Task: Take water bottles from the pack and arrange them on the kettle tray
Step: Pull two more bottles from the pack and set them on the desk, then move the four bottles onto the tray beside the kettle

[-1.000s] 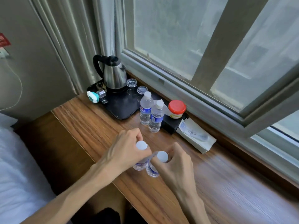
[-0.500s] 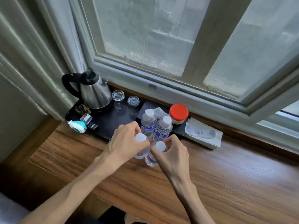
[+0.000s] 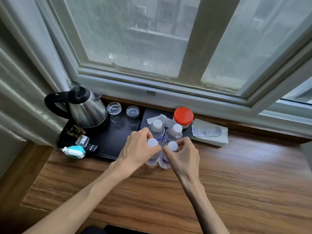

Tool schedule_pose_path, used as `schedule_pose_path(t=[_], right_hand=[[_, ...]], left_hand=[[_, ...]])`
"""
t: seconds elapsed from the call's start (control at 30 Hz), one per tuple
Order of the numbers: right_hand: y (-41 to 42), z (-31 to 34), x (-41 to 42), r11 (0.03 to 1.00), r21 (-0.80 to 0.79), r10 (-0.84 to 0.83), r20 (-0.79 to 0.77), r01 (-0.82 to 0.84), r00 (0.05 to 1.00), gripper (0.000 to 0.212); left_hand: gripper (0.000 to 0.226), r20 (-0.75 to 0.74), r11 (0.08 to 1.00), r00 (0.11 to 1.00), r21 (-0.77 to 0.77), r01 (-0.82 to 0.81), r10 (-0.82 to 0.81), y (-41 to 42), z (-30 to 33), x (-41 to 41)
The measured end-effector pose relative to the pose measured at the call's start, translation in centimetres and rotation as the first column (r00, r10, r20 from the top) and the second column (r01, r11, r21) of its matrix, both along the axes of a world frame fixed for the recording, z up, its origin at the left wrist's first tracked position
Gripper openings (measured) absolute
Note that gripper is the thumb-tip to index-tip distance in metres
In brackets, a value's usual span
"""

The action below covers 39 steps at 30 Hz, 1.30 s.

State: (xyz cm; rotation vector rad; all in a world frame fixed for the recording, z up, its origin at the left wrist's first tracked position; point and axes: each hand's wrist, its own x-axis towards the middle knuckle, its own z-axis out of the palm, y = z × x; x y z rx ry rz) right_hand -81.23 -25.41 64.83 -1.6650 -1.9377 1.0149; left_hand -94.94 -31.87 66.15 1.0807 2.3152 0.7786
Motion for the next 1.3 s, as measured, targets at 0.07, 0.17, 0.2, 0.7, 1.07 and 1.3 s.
schedule_pose_path(t=[0.07,0.17,0.2,0.7,1.07,1.3], right_hand=[[0.1,-0.3,0.1,1.000,-0.003,0.003,-0.001,-0.003,1.000,0.028],[0.2,-0.7,0.5,1.000,0.003,0.006,-0.010,-0.006,1.000,0.027],[0.3,-0.8,0.5,1.000,0.003,0.012,-0.017,-0.012,1.000,0.027],[0.4,-2.8,3.4,0.989,-0.046,0.125,-0.240,-0.140,0.963,0.038],[-1.2,-9.9,5.5,0.975,-0.088,0.200,-0.056,-0.204,0.978,0.086],[-1.7,-12.0,3.4,0.995,-0.051,0.071,-0.182,-0.081,0.981,0.071]], left_hand=[[0.025,0.012,1.000,1.000,-0.009,0.014,-0.014,0.1,-0.4,0.0],[0.024,0.020,0.999,0.999,-0.007,0.035,-0.035,0.2,-0.9,0.3],[0.023,0.016,0.999,0.999,0.000,0.033,-0.033,0.3,-1.0,0.3],[0.046,0.037,0.984,0.993,0.144,0.107,-0.113,-1.2,-4.0,0.4],[0.106,0.258,1.000,0.966,0.020,0.017,-0.021,-3.1,-10.7,2.4],[0.087,0.262,0.975,0.958,0.149,-0.164,0.121,-2.1,-12.0,3.1]])
